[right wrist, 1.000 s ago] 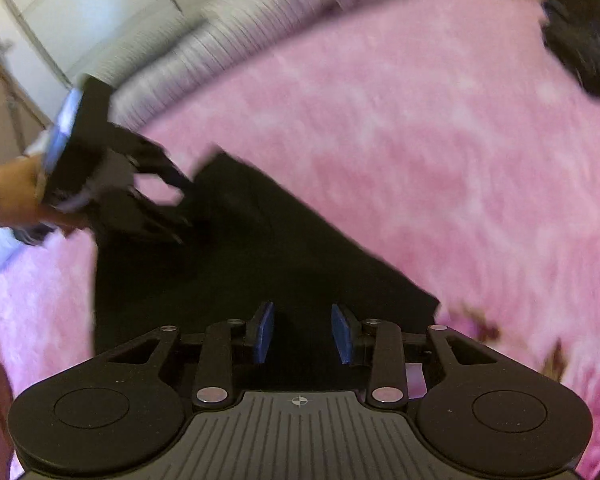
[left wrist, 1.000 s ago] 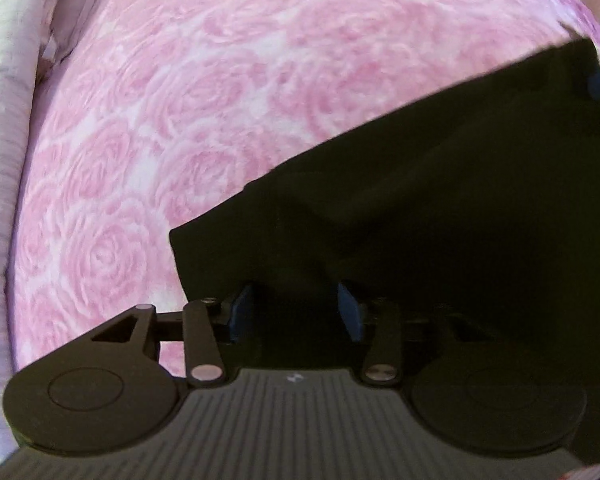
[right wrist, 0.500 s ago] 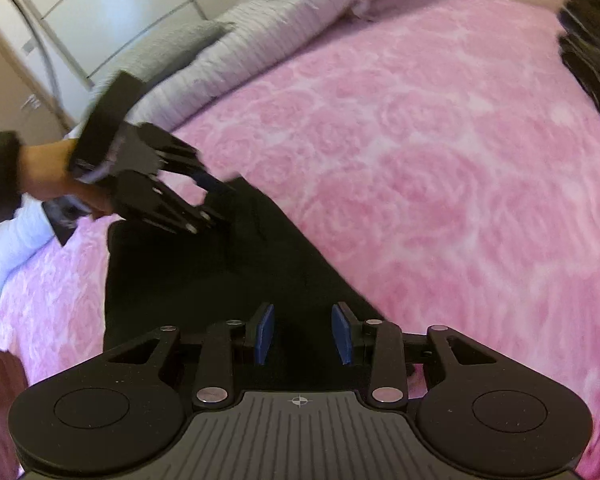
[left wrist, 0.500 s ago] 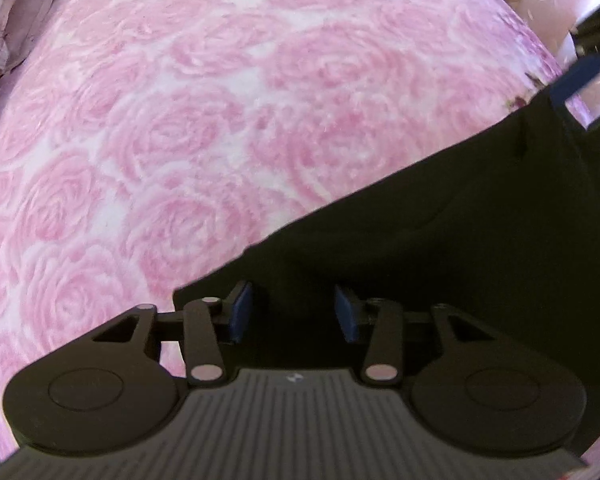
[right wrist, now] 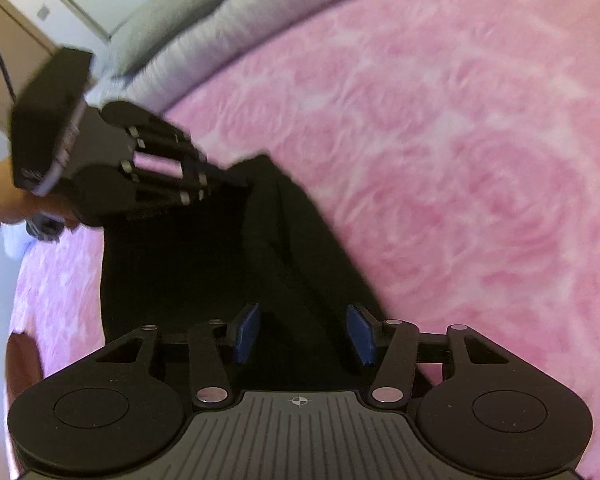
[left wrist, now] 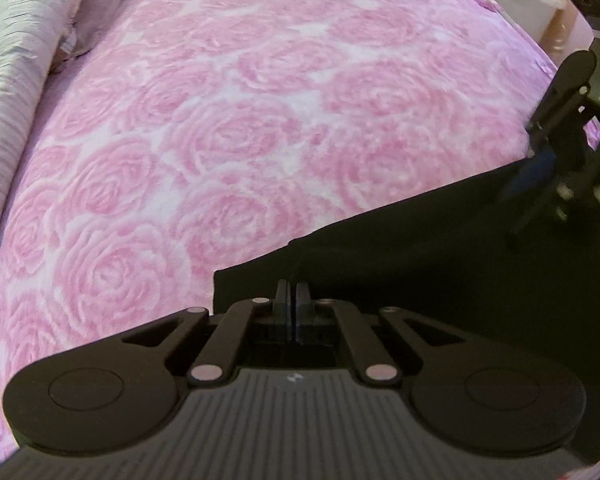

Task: Fold clothes
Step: 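Lay the folded jacket on the bed with both grippers and smooth it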

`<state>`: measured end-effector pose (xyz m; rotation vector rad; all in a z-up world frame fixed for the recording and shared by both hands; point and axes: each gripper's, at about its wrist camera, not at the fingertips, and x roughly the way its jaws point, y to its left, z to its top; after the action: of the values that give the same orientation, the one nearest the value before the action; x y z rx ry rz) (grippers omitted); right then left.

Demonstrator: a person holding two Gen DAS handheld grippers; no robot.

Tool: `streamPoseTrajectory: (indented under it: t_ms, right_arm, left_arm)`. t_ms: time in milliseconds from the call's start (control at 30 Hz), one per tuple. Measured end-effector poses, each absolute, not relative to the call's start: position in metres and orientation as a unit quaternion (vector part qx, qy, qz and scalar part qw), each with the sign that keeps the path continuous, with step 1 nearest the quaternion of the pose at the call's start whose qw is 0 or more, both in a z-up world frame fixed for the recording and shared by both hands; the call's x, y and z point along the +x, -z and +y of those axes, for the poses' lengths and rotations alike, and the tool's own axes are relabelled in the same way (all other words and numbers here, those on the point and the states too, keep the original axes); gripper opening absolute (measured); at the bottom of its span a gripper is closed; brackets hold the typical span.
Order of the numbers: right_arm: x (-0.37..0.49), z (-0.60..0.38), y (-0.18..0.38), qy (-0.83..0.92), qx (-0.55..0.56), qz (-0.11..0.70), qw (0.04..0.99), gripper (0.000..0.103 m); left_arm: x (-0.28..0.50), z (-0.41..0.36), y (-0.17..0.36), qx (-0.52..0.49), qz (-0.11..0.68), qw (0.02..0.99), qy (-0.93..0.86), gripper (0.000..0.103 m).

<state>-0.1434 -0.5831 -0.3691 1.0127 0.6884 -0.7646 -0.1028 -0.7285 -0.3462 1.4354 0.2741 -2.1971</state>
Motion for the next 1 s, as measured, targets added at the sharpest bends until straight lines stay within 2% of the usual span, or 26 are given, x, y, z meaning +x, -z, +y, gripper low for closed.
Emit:
streamPoseTrajectory:
  t_ms: [67,100,133,267,400,467,567,633,867,1000]
  right_arm:
    - [-0.152,-0.585,0.366,0.365,0.461,0.299,0.751,0.007]
    - [-0.155,-0.587,0.368,0.380,0.461,0.293,0.746,0.006]
    - [-0.159,-0.588,0.369,0.396,0.461,0.289,0.740,0.000]
    - [-0.166,-0.593,0.376,0.424,0.461,0.290,0.724,0.000]
    - [-0.163,-0.590,0.352,0.423,0.430,0.283,0.745,0.000]
    - [-0.152,-0.586,0.341,0.416,0.406,0.288,0.761,0.007]
    - [-0.131,-0.585,0.344,0.394,0.396,0.294,0.776,0.008]
    - [-0.120,-0.587,0.353,0.389,0.398,0.303,0.774,0.009]
    - [-0.113,-0.589,0.361,0.387,0.400,0.310,0.771,0.009]
    - [-0.120,-0.590,0.364,0.384,0.422,0.327,0.754,0.008]
  left_arm:
    - [-0.099,-0.729,0.348,0.523,0.106,0.261,0.804,0.000]
    - [-0.098,-0.732,0.351,0.520,0.115,0.269,0.802,0.000]
    - [-0.097,-0.734,0.355,0.517,0.123,0.278,0.800,0.000]
    - [-0.103,-0.737,0.362,0.528,0.130,0.282,0.791,0.001]
    - [-0.097,-0.736,0.347,0.516,0.127,0.289,0.797,0.002]
    - [-0.094,-0.736,0.338,0.504,0.130,0.293,0.802,0.002]
    - [-0.090,-0.738,0.328,0.488,0.144,0.292,0.810,0.005]
    - [-0.093,-0.736,0.331,0.494,0.142,0.280,0.811,0.013]
    - [-0.102,-0.721,0.357,0.534,0.110,0.242,0.803,0.013]
    - [-0.101,-0.721,0.358,0.529,0.117,0.245,0.804,0.013]
